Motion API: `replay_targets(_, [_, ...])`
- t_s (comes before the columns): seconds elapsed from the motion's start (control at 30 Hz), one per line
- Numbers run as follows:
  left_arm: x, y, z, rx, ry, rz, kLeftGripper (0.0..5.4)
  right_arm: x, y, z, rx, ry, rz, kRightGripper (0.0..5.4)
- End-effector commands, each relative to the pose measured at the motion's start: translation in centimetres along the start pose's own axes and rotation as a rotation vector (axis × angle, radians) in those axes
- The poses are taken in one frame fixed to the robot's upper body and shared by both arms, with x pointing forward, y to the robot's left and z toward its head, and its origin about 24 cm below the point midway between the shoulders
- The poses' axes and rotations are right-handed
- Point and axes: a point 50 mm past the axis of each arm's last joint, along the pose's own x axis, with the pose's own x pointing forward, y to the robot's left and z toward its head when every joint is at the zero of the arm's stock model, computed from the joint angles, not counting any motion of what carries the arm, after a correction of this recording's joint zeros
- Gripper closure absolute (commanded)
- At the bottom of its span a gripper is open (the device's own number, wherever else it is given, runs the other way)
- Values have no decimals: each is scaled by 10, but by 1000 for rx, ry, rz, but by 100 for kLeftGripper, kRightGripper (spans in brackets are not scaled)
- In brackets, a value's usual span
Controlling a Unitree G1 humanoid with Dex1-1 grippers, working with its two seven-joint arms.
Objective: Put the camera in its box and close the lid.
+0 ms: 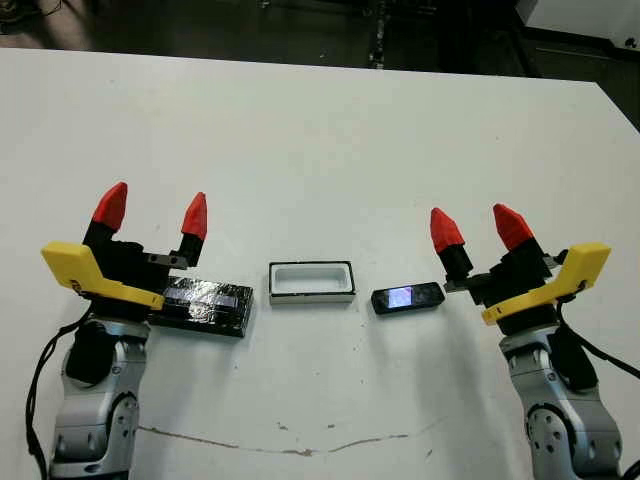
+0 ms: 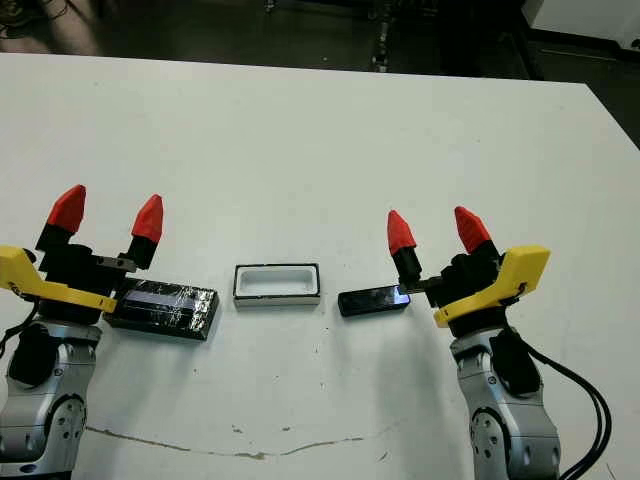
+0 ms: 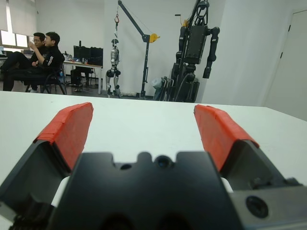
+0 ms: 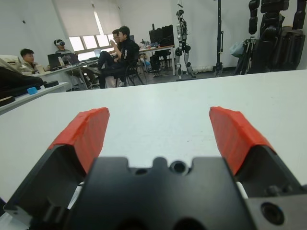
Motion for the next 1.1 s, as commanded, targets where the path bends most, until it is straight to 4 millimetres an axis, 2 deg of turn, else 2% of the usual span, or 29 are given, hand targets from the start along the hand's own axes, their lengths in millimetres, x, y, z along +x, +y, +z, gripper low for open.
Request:
replay_targets(0.03, [-1,-1,-2,5,18,5,3,-2,-2,0,-15,11,-12,0])
replay_targets(0.27, [-1,-3,-4,-2,21,-1,3,-2,-3,-1,-30,23,-7,0])
replay_targets(0.4, [-1,-2,-2,-2,19,-2,3,3,-5,5,-97,46,57,0])
replay_targets(0.5, [0,-3,-2,-4,18,2,3,11,-13,19,-192,34,176,0])
replay_targets(0.6, [0,-3,-3,-5,20,-1,3,24,-25,42,-313,36,300,0])
replay_targets(0.77, [0,-3,-3,-1,16,5,3,51,-38,82,-501,160,550,0])
replay_targets(0.97, [0,-3,-3,-6,12,5,3,79,-35,97,-695,314,806,0])
replay_targets(1.1, [-1,-3,-3,0,12,12,3,92,-33,91,-633,461,935,0])
